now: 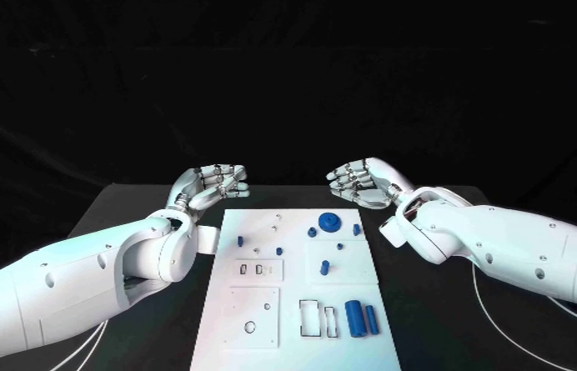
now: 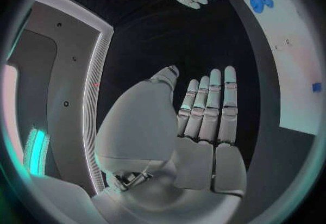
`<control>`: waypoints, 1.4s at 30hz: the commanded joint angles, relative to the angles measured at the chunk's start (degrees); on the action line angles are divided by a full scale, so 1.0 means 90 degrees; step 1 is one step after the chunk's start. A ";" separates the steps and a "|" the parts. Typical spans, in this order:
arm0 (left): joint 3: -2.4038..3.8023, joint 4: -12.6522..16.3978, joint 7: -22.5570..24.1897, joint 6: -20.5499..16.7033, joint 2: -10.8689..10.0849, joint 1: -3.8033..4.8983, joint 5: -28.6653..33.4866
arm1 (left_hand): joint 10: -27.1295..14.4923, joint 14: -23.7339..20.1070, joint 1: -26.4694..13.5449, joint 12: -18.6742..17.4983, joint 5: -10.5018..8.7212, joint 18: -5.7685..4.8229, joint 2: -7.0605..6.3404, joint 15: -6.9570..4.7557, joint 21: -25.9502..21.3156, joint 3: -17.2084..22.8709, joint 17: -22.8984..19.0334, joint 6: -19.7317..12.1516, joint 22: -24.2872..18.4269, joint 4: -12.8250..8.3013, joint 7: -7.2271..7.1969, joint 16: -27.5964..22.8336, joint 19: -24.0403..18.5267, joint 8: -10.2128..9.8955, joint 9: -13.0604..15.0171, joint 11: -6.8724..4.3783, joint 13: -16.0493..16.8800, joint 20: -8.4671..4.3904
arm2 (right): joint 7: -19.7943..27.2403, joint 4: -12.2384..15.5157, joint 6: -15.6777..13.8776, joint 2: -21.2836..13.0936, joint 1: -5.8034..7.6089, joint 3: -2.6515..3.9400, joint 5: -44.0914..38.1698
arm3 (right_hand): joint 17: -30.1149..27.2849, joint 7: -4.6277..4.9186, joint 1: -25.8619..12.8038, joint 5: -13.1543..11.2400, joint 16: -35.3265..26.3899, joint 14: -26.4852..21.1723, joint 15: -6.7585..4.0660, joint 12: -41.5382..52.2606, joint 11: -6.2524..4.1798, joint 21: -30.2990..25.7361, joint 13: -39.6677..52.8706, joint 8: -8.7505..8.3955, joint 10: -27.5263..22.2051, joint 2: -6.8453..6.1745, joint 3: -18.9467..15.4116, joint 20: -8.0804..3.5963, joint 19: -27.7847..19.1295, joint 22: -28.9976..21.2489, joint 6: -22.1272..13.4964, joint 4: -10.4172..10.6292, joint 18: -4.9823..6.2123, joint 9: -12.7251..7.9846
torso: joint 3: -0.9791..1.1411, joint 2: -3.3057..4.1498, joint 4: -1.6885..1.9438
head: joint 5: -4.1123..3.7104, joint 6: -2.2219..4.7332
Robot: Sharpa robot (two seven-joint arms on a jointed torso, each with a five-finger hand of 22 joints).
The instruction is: Assemble the parts on the task board
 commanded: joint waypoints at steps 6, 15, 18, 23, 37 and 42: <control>0.0022 0.0402 -0.0239 0.0410 -0.0195 0.0104 -0.0589 | 0.1172 0.1001 0.0008 0.0073 -0.0056 0.0072 -0.0294 -0.0345 0.0630 0.0498 0.0782 0.0551 0.0238 -0.0006 -0.0108 0.0740 0.0843 0.0149 0.0120 -0.0248 0.0079 -0.0354 | -0.1094 0.0192 0.0611 0.0022 0.0174 0.0022 -0.3061 | 0.0619 -0.0090 -0.0091 0.0016 0.0729 0.1731 -0.0584 -0.0106 -0.0410 0.1121 0.0053 0.0259 0.1164 -0.0337 -0.0046 -0.0576 0.1288 0.0534 0.0806 -0.0119 0.0122 0.0154 | -0.0008 0.0309 0.0090 | -0.0049 0.0031; 0.0054 0.0903 -0.0379 0.0559 -0.0389 0.0134 -0.0656 | 0.1224 0.0932 -0.0166 0.0034 -0.0069 0.0059 -0.0419 -0.0396 0.1045 0.0653 0.1432 0.0537 0.0474 -0.0010 -0.0133 0.1436 0.0848 0.0135 0.0195 -0.0276 0.0138 -0.0423 | -0.2033 0.0490 0.1139 0.0113 0.0300 0.0037 -0.5179 | 0.2418 -0.0308 -0.0339 0.0211 0.2786 0.3312 -0.1024 -0.0117 -0.0704 0.2694 0.0308 0.0242 0.1676 -0.0654 -0.0226 -0.1055 0.2342 0.1528 0.1039 0.0095 0.0109 0.0335 | -0.0047 0.0531 0.0200 | -0.0164 0.0047; 0.0064 0.1005 -0.0393 0.0580 -0.0429 0.0138 -0.0654 | 0.1205 0.0907 -0.0193 0.0023 -0.0071 0.0057 -0.0428 -0.0394 0.1090 0.0663 0.1500 0.0528 0.0502 -0.0008 -0.0132 0.1509 0.0834 0.0132 0.0204 -0.0271 0.0144 -0.0424 | -0.2203 0.0521 0.1223 0.0161 0.0318 0.0038 -0.5529 | 0.3597 -0.0286 -0.0367 0.0216 0.4029 0.3381 -0.1004 -0.0134 -0.0671 0.3796 0.0350 0.0199 0.1496 -0.0714 -0.0179 -0.1054 0.2737 0.2864 0.1016 0.0181 -0.0061 0.0387 | -0.0058 0.0575 0.0215 | -0.0167 0.0065; 0.0084 0.1117 -0.0378 0.0595 -0.0459 0.0151 -0.0644 | 0.1157 0.0862 -0.0283 0.0001 -0.0070 0.0055 -0.0444 -0.0385 0.1164 0.0662 0.1614 0.0504 0.0547 -0.0004 -0.0123 0.1635 0.0802 0.0125 0.0220 -0.0258 0.0154 -0.0420 | -0.2397 0.0531 0.1330 0.0241 0.0333 0.0039 -0.5987 | 0.5084 -0.0255 -0.0374 0.0138 0.5532 0.3393 -0.0944 -0.0125 -0.0614 0.4993 0.0396 0.0162 0.1200 -0.0794 -0.0191 -0.1011 0.3062 0.4371 0.0992 0.0293 -0.0238 0.0485 | -0.0074 0.0655 0.0233 | -0.0195 0.0111; 0.0105 0.1246 -0.0404 0.0646 -0.0507 0.0201 -0.0620 | 0.1075 0.0803 -0.0335 -0.0035 -0.0071 0.0053 -0.0452 -0.0371 0.1228 0.0667 0.1708 0.0466 0.0586 -0.0005 -0.0108 0.1734 0.0762 0.0113 0.0233 -0.0238 0.0156 -0.0412 | -0.2705 0.0391 0.1598 0.0458 0.0334 0.0034 -0.6629 | 0.6176 -0.0238 -0.0231 0.0142 0.6667 0.3427 -0.0871 -0.0135 -0.0546 0.5975 0.0435 0.0069 0.0690 -0.0784 -0.0342 -0.0920 0.3275 0.5660 0.0847 0.0336 -0.0386 0.0584 | -0.0086 0.0750 0.0296 | -0.0229 0.0078; 0.0107 0.1269 -0.0410 0.0657 -0.0516 0.0211 -0.0617 | 0.1065 0.0794 -0.0345 -0.0039 -0.0072 0.0053 -0.0454 -0.0368 0.1237 0.0666 0.1722 0.0460 0.0592 -0.0005 -0.0105 0.1749 0.0755 0.0111 0.0235 -0.0235 0.0157 -0.0410 | -0.2728 0.0314 0.1600 0.0511 0.0326 0.0031 -0.6692 | 0.6254 -0.0239 -0.0204 0.0151 0.6744 0.3435 -0.0868 -0.0130 -0.0545 0.6051 0.0442 0.0071 0.0680 -0.0766 -0.0337 -0.0914 0.3300 0.5765 0.0853 0.0333 -0.0399 0.0596 | -0.0084 0.0773 0.0307 | -0.0235 0.0073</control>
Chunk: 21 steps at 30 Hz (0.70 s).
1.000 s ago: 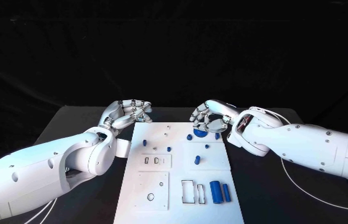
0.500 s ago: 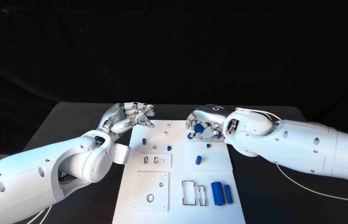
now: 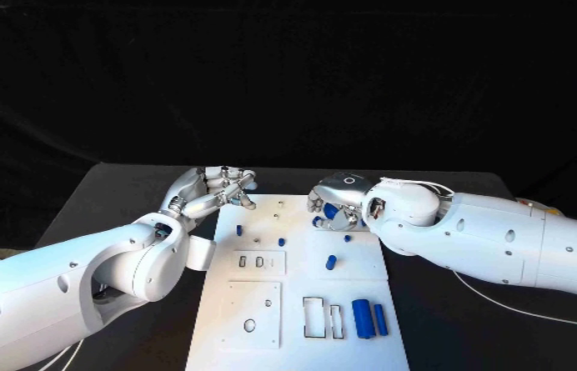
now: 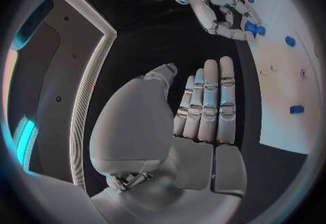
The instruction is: Assemble the parts on the task board
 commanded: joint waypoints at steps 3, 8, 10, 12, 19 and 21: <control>0.0008 0.0043 0.0003 0.0151 0.0001 0.0020 -0.0021 | -0.0055 -0.0041 -0.0068 -0.0040 -0.0019 0.0055 0.0008 -0.0001 0.0041 0.0040 0.0005 -0.0043 0.0005 -0.0008 -0.0004 0.0022 -0.0041 -0.0026 0.0009 0.0006 0.0009 0.0007 | -0.0171 -0.0083 0.0195 0.0056 -0.0014 -0.0003 -0.0365 | 0.0099 0.0002 0.0090 -0.0001 0.0100 0.0192 0.0049 0.0007 -0.0010 0.0107 0.0018 -0.0039 -0.0046 0.0047 -0.0026 0.0016 0.0084 0.0143 -0.0035 -0.0004 -0.0116 0.0015 | 0.0004 0.0054 0.0024 | -0.0015 0.0000; 0.0008 0.0063 -0.0008 0.0158 -0.0015 0.0037 -0.0016 | -0.0066 -0.0050 -0.0076 -0.0044 -0.0019 0.0055 0.0011 0.0001 0.0051 0.0042 0.0019 -0.0049 0.0011 -0.0008 -0.0001 0.0037 -0.0048 -0.0027 0.0012 0.0009 0.0011 0.0009 | -0.0165 -0.0139 0.0223 0.0075 -0.0028 -0.0005 -0.0375 | 0.0248 -0.0001 0.0113 0.0005 0.0246 0.0214 0.0051 0.0028 -0.0014 0.0266 0.0041 -0.0029 -0.0002 0.0080 -0.0006 0.0023 0.0150 0.0367 -0.0010 0.0006 -0.0147 0.0038 | 0.0005 0.0088 0.0031 | -0.0015 0.0013; 0.0009 0.0063 -0.0011 0.0160 -0.0015 0.0045 -0.0012 | -0.0066 -0.0050 -0.0076 -0.0044 -0.0019 0.0055 0.0011 0.0001 0.0051 0.0042 0.0019 -0.0049 0.0011 -0.0008 -0.0001 0.0037 -0.0048 -0.0027 0.0012 0.0009 0.0011 0.0009 | -0.0153 -0.0154 0.0231 0.0080 -0.0034 -0.0006 -0.0372 | 0.0344 -0.0002 0.0122 0.0007 0.0334 0.0230 0.0050 0.0039 -0.0019 0.0361 0.0053 -0.0026 0.0034 0.0091 0.0009 0.0024 0.0195 0.0503 -0.0001 0.0012 -0.0167 0.0050 | 0.0005 0.0099 0.0030 | -0.0011 0.0001; 0.0009 0.0061 -0.0016 0.0160 -0.0016 0.0049 -0.0005 | -0.0066 -0.0050 -0.0076 -0.0044 -0.0019 0.0055 0.0011 0.0001 0.0051 0.0042 0.0019 -0.0049 0.0011 -0.0008 -0.0001 0.0037 -0.0048 -0.0027 0.0012 0.0009 0.0011 0.0009 | -0.0141 -0.0158 0.0231 0.0084 -0.0041 -0.0006 -0.0362 | 0.0407 -0.0004 0.0130 0.0013 0.0396 0.0240 0.0048 0.0050 -0.0023 0.0434 0.0065 -0.0017 0.0077 0.0108 0.0029 0.0024 0.0227 0.0607 0.0017 0.0021 -0.0182 0.0063 | 0.0013 0.0108 0.0031 | -0.0007 -0.0004; 0.0009 0.0045 -0.0029 0.0167 -0.0016 0.0055 0.0006 | -0.0066 -0.0050 -0.0076 -0.0044 -0.0019 0.0055 0.0011 0.0001 0.0051 0.0042 0.0019 -0.0049 0.0011 -0.0008 -0.0001 0.0037 -0.0048 -0.0027 0.0012 0.0009 0.0011 0.0009 | -0.0098 -0.0182 0.0247 0.0088 -0.0058 -0.0008 -0.0294 | 0.0688 -0.0035 0.0176 0.0024 0.0662 0.0283 0.0018 0.0110 -0.0071 0.0758 0.0116 0.0044 0.0355 0.0176 0.0188 0.0008 0.0386 0.1078 0.0135 0.0056 -0.0253 0.0137 | 0.0007 0.0152 0.0038 | -0.0028 0.0017; 0.0009 0.0045 -0.0031 0.0168 -0.0015 0.0056 0.0006 | -0.0066 -0.0050 -0.0076 -0.0044 -0.0019 0.0055 0.0011 0.0001 0.0051 0.0042 0.0019 -0.0049 0.0011 -0.0008 -0.0001 0.0037 -0.0048 -0.0027 0.0012 0.0009 0.0011 0.0009 | -0.0066 -0.0187 0.0237 0.0091 -0.0062 -0.0008 -0.0272 | 0.0715 -0.0047 0.0194 0.0024 0.0699 0.0283 0.0007 0.0113 -0.0085 0.0795 0.0122 0.0058 0.0424 0.0197 0.0248 0.0000 0.0390 0.1129 0.0162 0.0061 -0.0258 0.0158 | 0.0006 0.0161 0.0040 | -0.0026 0.0021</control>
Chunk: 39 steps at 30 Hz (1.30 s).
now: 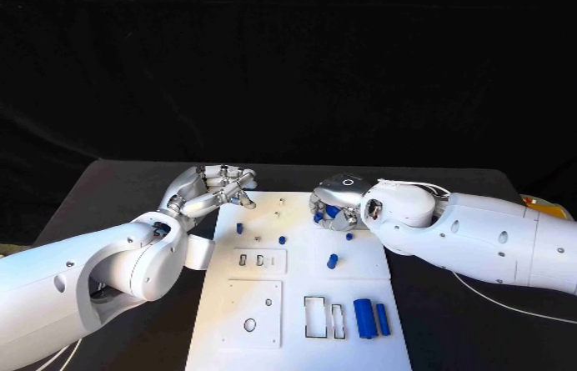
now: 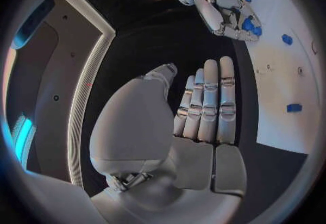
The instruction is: Assemble the parts on the task board
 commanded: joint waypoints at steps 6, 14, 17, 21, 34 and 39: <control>0.0006 0.0010 0.0009 0.0126 0.0010 0.0013 0.0004 | -0.0056 -0.0063 -0.0088 -0.0027 -0.0019 0.0056 0.0017 0.0004 0.0034 0.0044 0.0023 -0.0053 0.0013 -0.0008 0.0002 0.0055 -0.0057 -0.0028 0.0010 -0.0010 0.0007 0.0011 | 0.0183 -0.0005 -0.0012 0.0017 -0.0023 -0.0001 0.0094 | 0.0143 -0.0101 0.0124 -0.0057 0.0170 0.0297 -0.0052 0.0057 -0.0092 0.0227 0.0033 0.0168 0.0308 0.0201 0.0261 -0.0048 0.0144 0.0317 0.0259 0.0011 -0.0145 0.0137 | -0.0005 0.0049 0.0008 | -0.0005 0.0022; 0.0006 0.0005 -0.0002 0.0120 0.0003 0.0014 0.0007 | -0.0063 -0.0070 -0.0093 -0.0029 -0.0018 0.0056 0.0025 0.0006 0.0042 0.0049 0.0033 -0.0057 0.0017 -0.0008 0.0004 0.0066 -0.0062 -0.0028 0.0012 -0.0008 0.0008 0.0013 | 0.0050 0.0011 -0.0548 0.0002 -0.0029 -0.0001 0.0142 | 0.0191 -0.0166 0.0287 -0.0421 0.0254 0.0297 -0.0116 0.0023 -0.0167 0.0344 0.0047 0.0364 0.0539 0.0509 0.0568 -0.0115 0.0176 0.0501 0.0356 -0.0086 -0.0170 0.0397 | -0.0008 0.0075 0.0007 | 0.0002 0.0048; 0.0006 -0.0002 -0.0008 0.0124 0.0006 0.0014 0.0007 | -0.0063 -0.0070 -0.0093 -0.0029 -0.0018 0.0056 0.0025 0.0006 0.0042 0.0049 0.0033 -0.0057 0.0017 -0.0008 0.0004 0.0066 -0.0062 -0.0028 0.0012 -0.0008 0.0008 0.0013 | -0.0066 0.0050 -0.0798 -0.0018 -0.0029 0.0001 0.0146 | 0.0191 -0.0169 0.0294 -0.0453 0.0261 0.0295 -0.0120 0.0017 -0.0173 0.0352 0.0049 0.0399 0.0570 0.0528 0.0608 -0.0118 0.0175 0.0517 0.0359 -0.0106 -0.0170 0.0446 | -0.0010 0.0072 0.0004 | 0.0000 0.0056; 0.0006 -0.0017 -0.0017 0.0126 0.0007 0.0014 0.0012 | -0.0069 -0.0076 -0.0094 -0.0031 -0.0017 0.0056 0.0028 0.0007 0.0047 0.0052 0.0040 -0.0060 0.0021 -0.0009 0.0005 0.0073 -0.0066 -0.0029 0.0014 -0.0007 0.0009 0.0014 | -0.0196 0.0141 -0.0978 -0.0048 -0.0015 0.0010 0.0206 | 0.0200 -0.0173 0.0278 -0.0484 0.0272 0.0296 -0.0121 0.0005 -0.0175 0.0364 0.0049 0.0431 0.0585 0.0516 0.0623 -0.0120 0.0178 0.0537 0.0362 -0.0117 -0.0173 0.0490 | -0.0019 0.0078 0.0013 | -0.0002 0.0109; 0.0006 -0.0034 -0.0041 0.0132 0.0016 0.0017 0.0031 | -0.0086 -0.0092 -0.0089 -0.0037 -0.0015 0.0056 0.0027 0.0009 0.0060 0.0057 0.0055 -0.0071 0.0028 -0.0017 0.0010 0.0087 -0.0075 -0.0033 0.0016 -0.0003 0.0010 0.0015 | -0.0622 -0.0286 -0.1484 0.0477 0.0081 0.0040 0.0450 | 0.0182 -0.0169 0.0194 -0.0570 0.0278 0.0292 -0.0112 -0.0048 -0.0162 0.0360 0.0033 0.0456 0.0558 0.0474 0.0644 -0.0116 0.0159 0.0539 0.0303 -0.0098 -0.0170 0.0566 | -0.0019 0.0119 0.0032 | -0.0018 0.0207; 0.0006 -0.0035 -0.0048 0.0135 0.0021 0.0023 0.0076 | -0.0090 -0.0097 -0.0088 -0.0039 -0.0015 0.0056 0.0029 0.0010 0.0062 0.0059 0.0058 -0.0072 0.0030 -0.0017 0.0010 0.0089 -0.0078 -0.0033 0.0017 -0.0002 0.0010 0.0016 | -0.0660 -0.0484 -0.1592 0.0706 0.0087 0.0042 0.0481 | 0.0189 -0.0167 0.0189 -0.0577 0.0284 0.0293 -0.0111 -0.0055 -0.0161 0.0363 0.0031 0.0457 0.0551 0.0462 0.0649 -0.0114 0.0160 0.0545 0.0293 -0.0102 -0.0171 0.0576 | -0.0011 0.0123 0.0027 | 0.0002 0.0201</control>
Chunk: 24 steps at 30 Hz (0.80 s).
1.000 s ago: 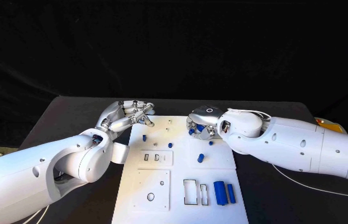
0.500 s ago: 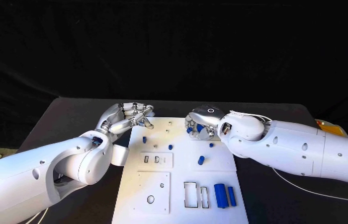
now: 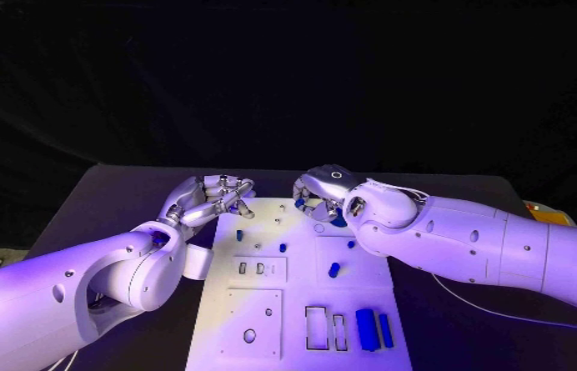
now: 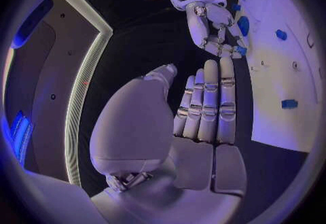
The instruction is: Assemble the parts on the task board
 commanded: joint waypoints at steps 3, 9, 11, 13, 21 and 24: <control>0.0006 0.0014 0.0014 0.0120 0.0021 0.0023 0.0078 | -0.0044 -0.0052 -0.0055 -0.0039 -0.0015 0.0056 -0.0005 0.0010 0.0038 0.0041 0.0009 -0.0049 0.0007 0.0001 -0.0013 0.0023 -0.0055 -0.0033 0.0005 -0.0003 0.0006 -0.0007 | -0.0243 -0.0188 -0.0360 0.0231 0.0003 0.0002 0.0087 | 0.0002 -0.0001 0.0097 -0.0007 0.0037 0.0304 -0.0028 -0.0024 -0.0026 0.0019 -0.0001 0.0111 0.0026 0.0166 0.0033 -0.0015 0.0015 0.0000 -0.0029 0.0005 -0.0074 0.0396 | 0.0005 0.0019 0.0007 | 0.0072 -0.0007; 0.0006 0.0012 0.0011 0.0122 0.0034 0.0034 0.0090 | -0.0044 -0.0052 -0.0055 -0.0039 -0.0015 0.0056 -0.0005 0.0010 0.0038 0.0041 0.0009 -0.0049 0.0007 0.0001 -0.0013 0.0023 -0.0055 -0.0033 0.0005 -0.0003 0.0006 -0.0007 | -0.0281 -0.0369 -0.0398 0.0466 -0.0014 -0.0001 0.0150 | 0.0020 0.0004 0.0098 0.0013 0.0050 0.0308 -0.0026 -0.0034 -0.0024 0.0025 -0.0005 0.0113 0.0018 0.0164 0.0056 -0.0013 0.0018 0.0013 -0.0046 -0.0002 -0.0076 0.0414 | -0.0010 0.0038 0.0039 | 0.0060 0.0002; 0.0006 0.0012 0.0010 0.0123 0.0040 0.0038 0.0091 | -0.0044 -0.0052 -0.0055 -0.0039 -0.0015 0.0056 -0.0005 0.0010 0.0038 0.0041 0.0009 -0.0049 0.0007 0.0001 -0.0013 0.0023 -0.0055 -0.0033 0.0005 -0.0003 0.0006 -0.0007 | -0.0267 -0.0407 -0.0406 0.0511 -0.0023 -0.0002 0.0179 | 0.0016 0.0008 0.0095 0.0020 0.0050 0.0307 -0.0025 -0.0037 -0.0021 0.0019 -0.0007 0.0113 0.0013 0.0159 0.0061 -0.0012 0.0011 0.0004 -0.0053 -0.0004 -0.0074 0.0419 | -0.0018 0.0045 0.0050 | 0.0064 0.0014; 0.0006 0.0012 0.0009 0.0125 0.0044 0.0040 0.0092 | -0.0044 -0.0052 -0.0055 -0.0039 -0.0015 0.0056 -0.0005 0.0010 0.0038 0.0041 0.0009 -0.0049 0.0007 0.0001 -0.0013 0.0023 -0.0055 -0.0033 0.0005 -0.0003 0.0006 -0.0007 | -0.0252 -0.0429 -0.0402 0.0537 -0.0031 -0.0004 0.0203 | 0.0013 0.0012 0.0094 0.0030 0.0050 0.0306 -0.0023 -0.0041 -0.0018 0.0014 -0.0009 0.0112 0.0007 0.0156 0.0069 -0.0011 0.0004 -0.0005 -0.0063 -0.0007 -0.0071 0.0425 | -0.0017 0.0047 0.0049 | 0.0083 0.0026; 0.0006 -0.0001 0.0006 0.0131 0.0055 0.0053 0.0094 | -0.0044 -0.0052 -0.0055 -0.0039 -0.0015 0.0056 -0.0005 0.0010 0.0038 0.0041 0.0009 -0.0049 0.0007 0.0001 -0.0013 0.0023 -0.0055 -0.0033 0.0005 -0.0003 0.0006 -0.0007 | -0.0173 -0.0478 -0.0351 0.0611 -0.0070 -0.0011 0.0316 | 0.0006 0.0025 0.0074 0.0046 0.0051 0.0305 -0.0016 -0.0048 -0.0007 0.0009 -0.0013 0.0110 -0.0005 0.0144 0.0077 -0.0007 -0.0004 -0.0011 -0.0082 -0.0002 -0.0070 0.0439 | -0.0015 0.0046 0.0026 | 0.0118 -0.0001; 0.0007 -0.0005 0.0007 0.0149 0.0068 0.0056 0.0101 | -0.0052 -0.0071 -0.0056 -0.0041 -0.0016 0.0055 -0.0003 0.0014 0.0044 0.0045 0.0018 -0.0049 0.0012 0.0001 -0.0012 0.0028 -0.0066 -0.0031 0.0009 0.0000 0.0008 -0.0004 | -0.0165 -0.0488 -0.0314 0.0625 -0.0079 -0.0012 0.0332 | 0.0007 0.0027 0.0063 0.0051 0.0053 0.0305 -0.0013 -0.0048 -0.0005 0.0015 -0.0014 0.0110 -0.0006 0.0138 0.0078 -0.0005 0.0002 0.0001 -0.0087 0.0002 -0.0072 0.0444 | -0.0015 0.0052 0.0038 | 0.0122 -0.0009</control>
